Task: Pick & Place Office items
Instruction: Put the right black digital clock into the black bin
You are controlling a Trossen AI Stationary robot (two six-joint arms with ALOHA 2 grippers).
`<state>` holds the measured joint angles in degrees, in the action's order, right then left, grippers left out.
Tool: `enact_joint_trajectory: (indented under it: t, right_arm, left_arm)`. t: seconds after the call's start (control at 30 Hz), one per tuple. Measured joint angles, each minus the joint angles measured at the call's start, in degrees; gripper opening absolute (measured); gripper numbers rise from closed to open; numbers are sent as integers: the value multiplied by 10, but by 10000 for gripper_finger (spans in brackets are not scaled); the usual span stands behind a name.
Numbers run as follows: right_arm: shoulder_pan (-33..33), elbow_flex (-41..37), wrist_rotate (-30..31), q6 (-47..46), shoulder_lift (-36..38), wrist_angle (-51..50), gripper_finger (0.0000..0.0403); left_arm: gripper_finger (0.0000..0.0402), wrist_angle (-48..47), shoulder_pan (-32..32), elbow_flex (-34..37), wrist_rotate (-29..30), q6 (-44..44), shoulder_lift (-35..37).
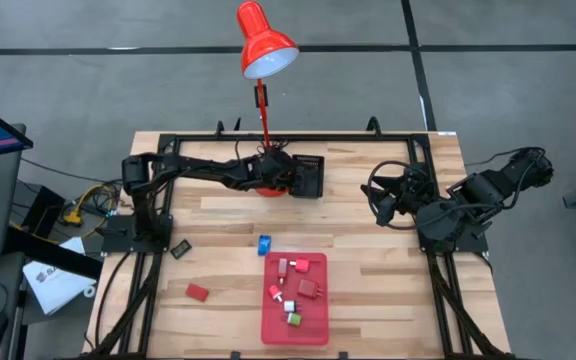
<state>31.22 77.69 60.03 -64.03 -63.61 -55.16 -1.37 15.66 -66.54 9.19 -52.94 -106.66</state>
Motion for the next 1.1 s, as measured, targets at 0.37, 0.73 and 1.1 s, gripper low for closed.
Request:
enact_joint_trajectory:
  t: [0.37, 0.73, 1.1]
  right_arm:
    - [0, 0, 0, 1, 0, 0, 229]
    - [0, 0, 0, 1, 0, -1, 229]
    - [0, 0, 0, 1, 0, -1, 229]
  left_arm:
    - [168, 2, 2, 0, 4, 1, -9]
    - [168, 1, 1, 0, 2, 2, -9]
    - [168, 27, 1, 0, 0, 13, -9]
